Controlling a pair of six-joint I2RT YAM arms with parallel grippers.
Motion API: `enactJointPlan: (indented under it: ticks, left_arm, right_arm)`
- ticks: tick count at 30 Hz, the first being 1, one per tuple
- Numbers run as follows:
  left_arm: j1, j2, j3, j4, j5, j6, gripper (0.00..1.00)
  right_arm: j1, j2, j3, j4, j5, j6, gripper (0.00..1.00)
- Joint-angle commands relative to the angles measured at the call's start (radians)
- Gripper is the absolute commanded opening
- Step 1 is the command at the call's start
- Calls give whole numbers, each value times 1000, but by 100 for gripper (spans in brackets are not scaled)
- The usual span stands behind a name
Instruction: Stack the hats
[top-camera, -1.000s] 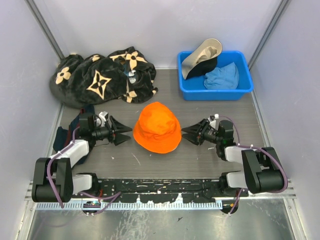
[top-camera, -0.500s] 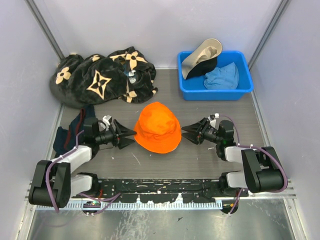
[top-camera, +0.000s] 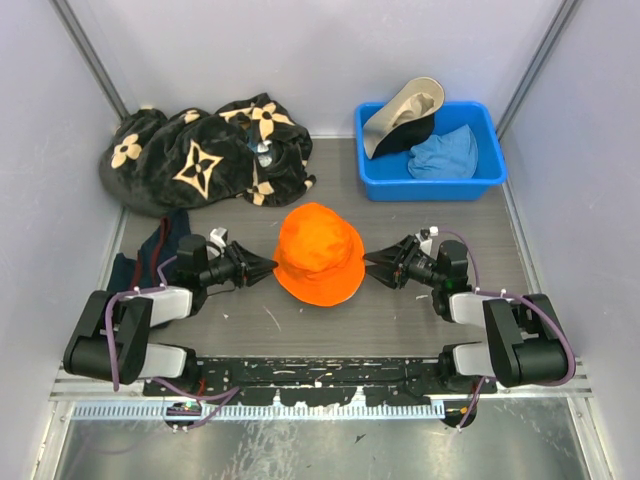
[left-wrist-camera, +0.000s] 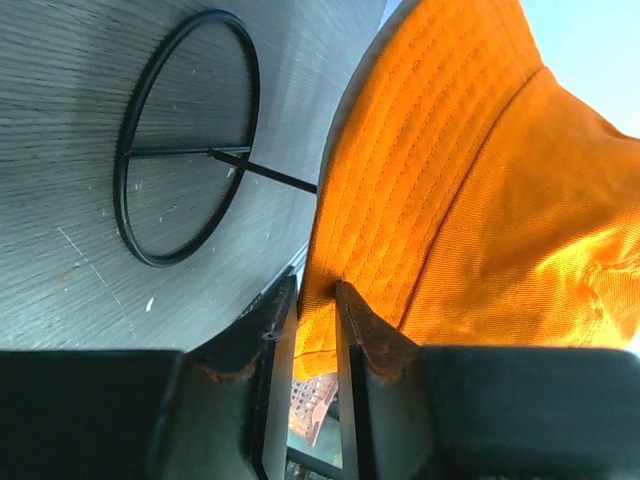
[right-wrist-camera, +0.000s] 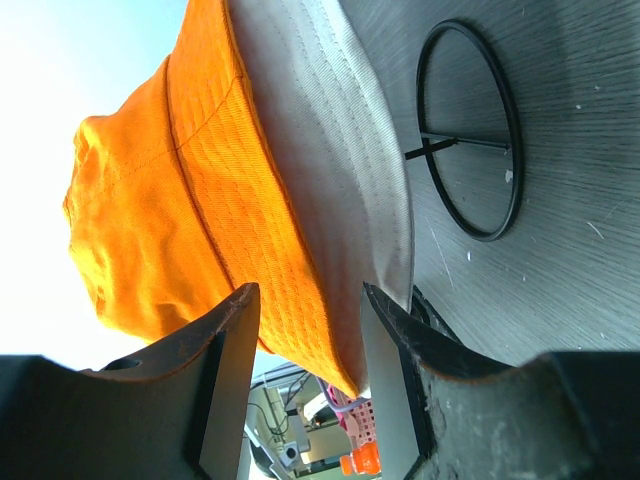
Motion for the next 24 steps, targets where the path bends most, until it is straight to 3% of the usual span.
enactJointPlan:
  ticks: [1,6,16,24]
  left_arm:
    - [-4,16,25,-25,-28,47,24]
    - [-4,32,52,-106,-22,119,16]
    - [-4,74,92,-113,-6,128,16]
    - [-3,97,109,-137,8,144,15]
  right_arm:
    - [-1,-24,-1,34,-8,-9,51]
    - [-2,-11,8,34,-7,-21,51]
    - [-3,69,80,109,-11,-29,51]
    - [-3,217,174,305,-11,65,51]
